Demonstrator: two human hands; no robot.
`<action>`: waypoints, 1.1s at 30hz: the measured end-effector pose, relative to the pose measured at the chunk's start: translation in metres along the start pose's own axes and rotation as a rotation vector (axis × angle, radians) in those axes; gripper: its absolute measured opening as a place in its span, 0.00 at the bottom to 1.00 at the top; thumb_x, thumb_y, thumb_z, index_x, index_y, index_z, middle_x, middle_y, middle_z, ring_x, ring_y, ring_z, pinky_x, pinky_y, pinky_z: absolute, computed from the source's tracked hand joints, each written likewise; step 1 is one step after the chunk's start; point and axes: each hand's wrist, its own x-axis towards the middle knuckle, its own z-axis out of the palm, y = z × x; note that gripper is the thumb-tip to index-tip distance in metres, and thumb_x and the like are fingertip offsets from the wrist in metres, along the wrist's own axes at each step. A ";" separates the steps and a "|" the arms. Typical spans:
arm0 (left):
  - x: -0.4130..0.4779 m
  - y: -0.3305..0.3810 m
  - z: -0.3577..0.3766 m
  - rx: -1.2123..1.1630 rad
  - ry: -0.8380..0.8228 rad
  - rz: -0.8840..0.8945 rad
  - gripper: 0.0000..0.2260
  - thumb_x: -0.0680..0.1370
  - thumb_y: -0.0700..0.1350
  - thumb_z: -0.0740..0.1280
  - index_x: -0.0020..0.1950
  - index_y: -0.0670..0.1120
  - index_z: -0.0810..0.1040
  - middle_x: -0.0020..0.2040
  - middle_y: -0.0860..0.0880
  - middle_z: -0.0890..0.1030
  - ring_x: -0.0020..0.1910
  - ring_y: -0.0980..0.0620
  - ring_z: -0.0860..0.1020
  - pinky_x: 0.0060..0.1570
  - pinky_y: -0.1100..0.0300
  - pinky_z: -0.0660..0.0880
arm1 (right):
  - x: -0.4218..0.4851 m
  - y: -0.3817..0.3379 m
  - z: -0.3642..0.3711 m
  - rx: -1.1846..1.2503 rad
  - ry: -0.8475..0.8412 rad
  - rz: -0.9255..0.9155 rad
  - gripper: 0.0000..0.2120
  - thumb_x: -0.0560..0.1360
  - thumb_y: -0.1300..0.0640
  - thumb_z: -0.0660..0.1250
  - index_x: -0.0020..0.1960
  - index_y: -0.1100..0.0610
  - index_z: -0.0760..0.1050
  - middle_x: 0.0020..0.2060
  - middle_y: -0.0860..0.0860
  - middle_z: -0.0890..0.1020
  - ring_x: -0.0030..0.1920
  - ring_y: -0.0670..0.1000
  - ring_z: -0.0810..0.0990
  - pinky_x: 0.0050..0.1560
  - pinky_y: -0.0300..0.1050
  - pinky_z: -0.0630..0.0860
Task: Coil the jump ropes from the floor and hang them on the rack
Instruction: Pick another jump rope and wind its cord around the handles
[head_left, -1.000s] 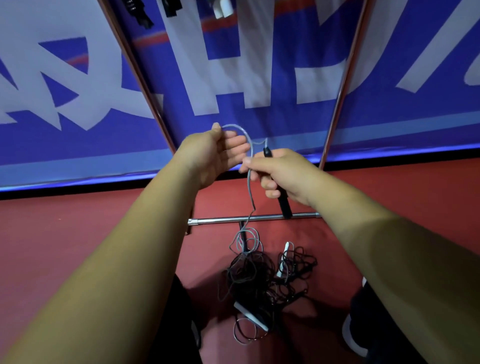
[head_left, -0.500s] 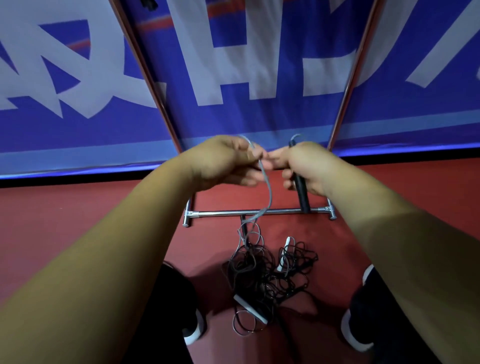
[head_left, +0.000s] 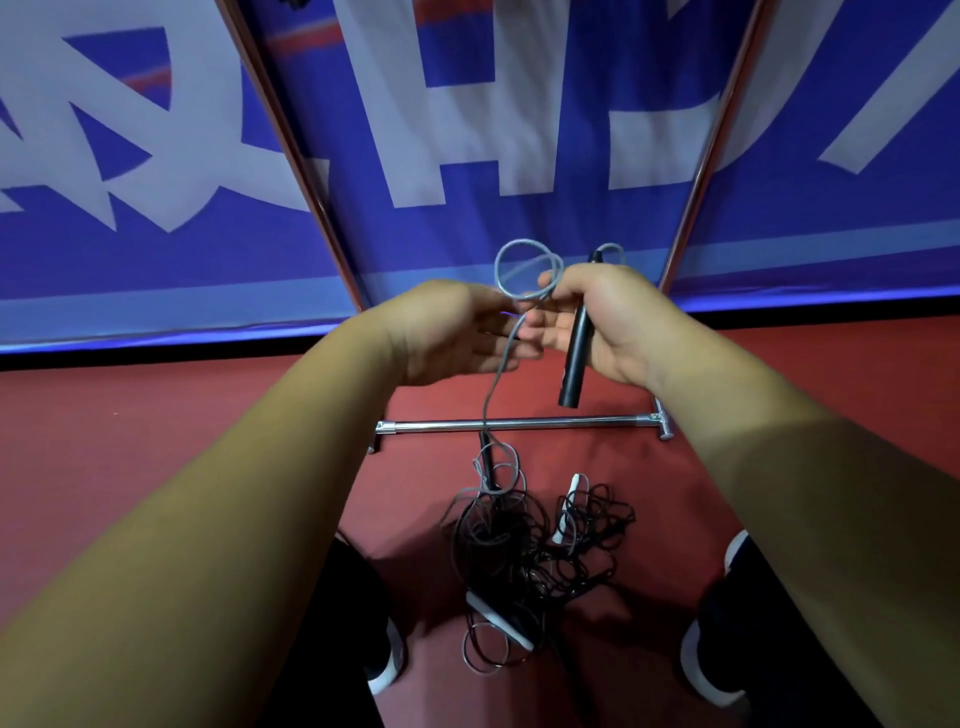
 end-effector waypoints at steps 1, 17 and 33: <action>-0.001 -0.001 0.003 0.038 -0.031 -0.025 0.13 0.87 0.48 0.58 0.61 0.44 0.79 0.54 0.42 0.85 0.55 0.43 0.86 0.64 0.48 0.77 | 0.001 -0.001 -0.001 0.015 0.011 -0.002 0.10 0.81 0.70 0.56 0.51 0.62 0.75 0.37 0.61 0.83 0.34 0.54 0.82 0.39 0.50 0.86; 0.005 -0.001 -0.009 -0.116 0.362 0.068 0.08 0.86 0.44 0.63 0.53 0.46 0.81 0.42 0.48 0.79 0.38 0.52 0.81 0.41 0.50 0.85 | 0.016 -0.011 -0.031 0.439 0.232 0.035 0.17 0.89 0.49 0.57 0.75 0.55 0.69 0.58 0.64 0.84 0.35 0.55 0.85 0.38 0.50 0.85; 0.004 0.019 -0.018 -0.869 0.231 0.235 0.07 0.86 0.32 0.56 0.58 0.35 0.73 0.55 0.35 0.80 0.46 0.41 0.86 0.54 0.47 0.83 | -0.007 0.028 -0.003 -0.571 -0.421 0.103 0.10 0.87 0.54 0.62 0.58 0.55 0.82 0.47 0.52 0.87 0.37 0.49 0.79 0.40 0.44 0.76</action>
